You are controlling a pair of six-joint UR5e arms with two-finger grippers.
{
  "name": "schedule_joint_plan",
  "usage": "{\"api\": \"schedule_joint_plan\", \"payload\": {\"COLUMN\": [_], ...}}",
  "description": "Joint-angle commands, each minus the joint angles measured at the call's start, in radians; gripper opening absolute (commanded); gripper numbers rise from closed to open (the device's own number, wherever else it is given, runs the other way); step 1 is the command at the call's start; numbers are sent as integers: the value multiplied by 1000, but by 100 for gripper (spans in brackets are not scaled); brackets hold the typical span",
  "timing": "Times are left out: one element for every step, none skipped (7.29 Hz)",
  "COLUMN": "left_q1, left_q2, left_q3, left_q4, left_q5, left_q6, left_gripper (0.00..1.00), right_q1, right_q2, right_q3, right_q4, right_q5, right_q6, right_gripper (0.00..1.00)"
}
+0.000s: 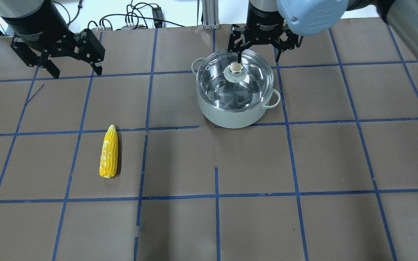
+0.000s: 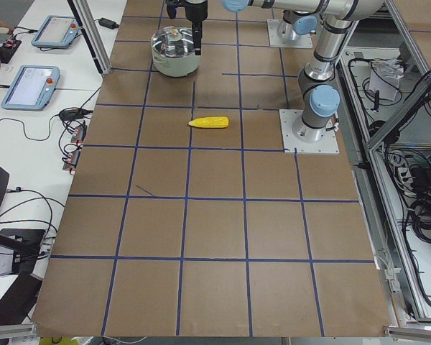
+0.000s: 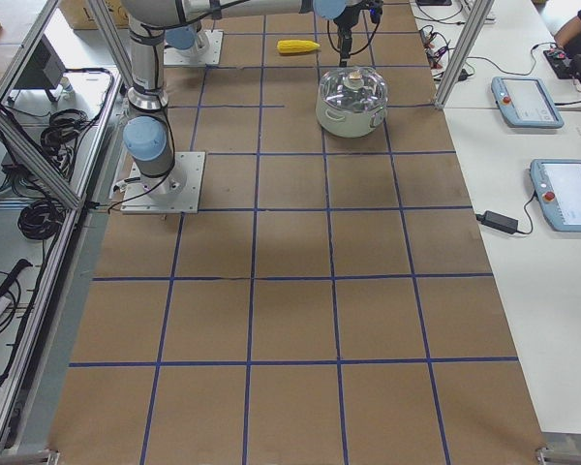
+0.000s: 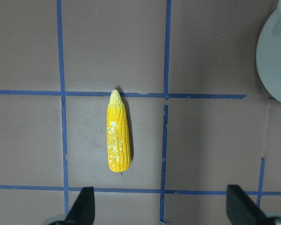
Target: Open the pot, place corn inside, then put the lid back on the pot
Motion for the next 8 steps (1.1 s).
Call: {"api": "schedule_joint_plan", "payload": {"left_q1": [0, 0, 0, 0, 0, 0, 0, 0], "left_q2": [-1, -1, -1, -1, -1, -1, -1, 1], "left_q3": [0, 0, 0, 0, 0, 0, 0, 0], "left_q4": [1, -1, -1, 1, 1, -1, -1, 1], "left_q5": [0, 0, 0, 0, 0, 0, 0, 0], "left_q6": [-1, -1, -1, -1, -1, -1, -1, -1], "left_gripper": [100, 100, 100, 100, 100, 100, 100, 100], "right_q1": [21, 22, 22, 22, 21, 21, 21, 21], "right_q2": [106, 131, 142, 155, 181, 192, 192, 192], "right_q3": [-40, -41, -41, -38, -40, -40, -40, -40], "right_q4": [-77, -102, -113, -113, -151, -177, -178, -178], "right_q5": [0, 6, 5, 5, 5, 3, 3, 3], "right_q6": [46, 46, 43, 37, 35, 38, 39, 39], "right_gripper": [100, 100, 99, 99, 99, 99, 99, 94]}}
